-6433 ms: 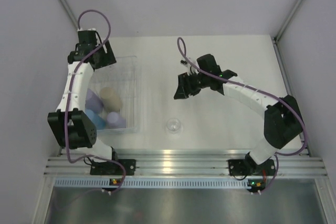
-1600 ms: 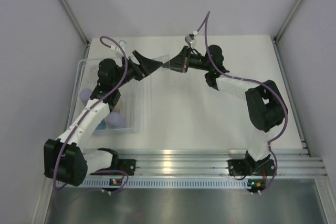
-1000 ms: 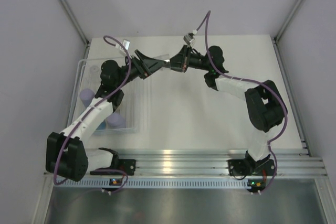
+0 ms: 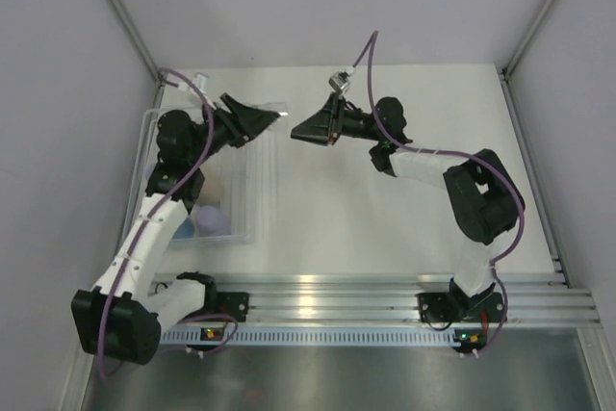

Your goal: Load the cups into the dish rack

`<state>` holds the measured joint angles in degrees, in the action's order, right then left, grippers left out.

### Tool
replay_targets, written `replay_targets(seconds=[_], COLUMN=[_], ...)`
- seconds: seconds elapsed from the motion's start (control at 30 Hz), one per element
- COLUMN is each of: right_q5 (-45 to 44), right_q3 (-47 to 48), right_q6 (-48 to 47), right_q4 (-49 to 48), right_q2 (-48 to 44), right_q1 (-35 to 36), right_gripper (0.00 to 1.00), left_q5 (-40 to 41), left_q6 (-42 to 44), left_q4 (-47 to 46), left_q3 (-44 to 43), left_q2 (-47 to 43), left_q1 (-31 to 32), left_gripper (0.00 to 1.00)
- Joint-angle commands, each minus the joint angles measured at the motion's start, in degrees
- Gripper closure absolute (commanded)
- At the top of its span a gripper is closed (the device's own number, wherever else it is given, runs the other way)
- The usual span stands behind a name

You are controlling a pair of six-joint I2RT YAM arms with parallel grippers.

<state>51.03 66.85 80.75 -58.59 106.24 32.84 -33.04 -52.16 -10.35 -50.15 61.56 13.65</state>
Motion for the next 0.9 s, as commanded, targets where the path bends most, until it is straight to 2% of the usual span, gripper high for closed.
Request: replay_targets(seconds=[0.0,0.13,0.4,0.47,0.67,0.77,0.83,0.87], right_q5=[1.4,1.4,0.9,1.0,1.2,1.2,1.2,1.0], right_q3=[-2.6,-4.0,-4.3,-4.2,-5.1,-6.0,-6.6,-7.2], right_q6=[-4.9,-9.0,-11.8,-13.9,-21.4,-23.5,-24.1,-24.3], right_q4=[0.1,4.2,7.8,9.5,19.4,22.2,22.7,23.0], right_q2=[-2.8,-3.7,-5.0,-5.7,-9.6,-10.9,-11.4,-11.9], right_q1=[-2.3,-2.3,-2.8,-2.9,-3.3,-3.4,-3.7,-3.7], right_gripper=[0.58,0.56,0.54,0.53,0.52,0.52,0.51,0.51], left_q5=[9.3,6.9,6.0,6.8,19.5,28.0,32.4,38.0], left_q6=[7.2,6.8,8.4,12.5,28.8,34.7,38.6,39.5], left_q4=[5.4,5.0,3.1,8.5,28.0,32.8,39.2,40.9], left_q3=[-6.2,-7.5,-10.3,-15.4,-35.1,-41.6,-48.4,-50.1], left_q2=[-4.8,-4.0,4.4,10.0,24.7,31.1,34.7,37.8], left_q1=[-10.2,-19.5,-20.9,-20.9,-18.8,-15.2,-10.9,-9.7], left_gripper=[1.0,1.0,1.0,1.0,1.0,1.0,1.0,1.0])
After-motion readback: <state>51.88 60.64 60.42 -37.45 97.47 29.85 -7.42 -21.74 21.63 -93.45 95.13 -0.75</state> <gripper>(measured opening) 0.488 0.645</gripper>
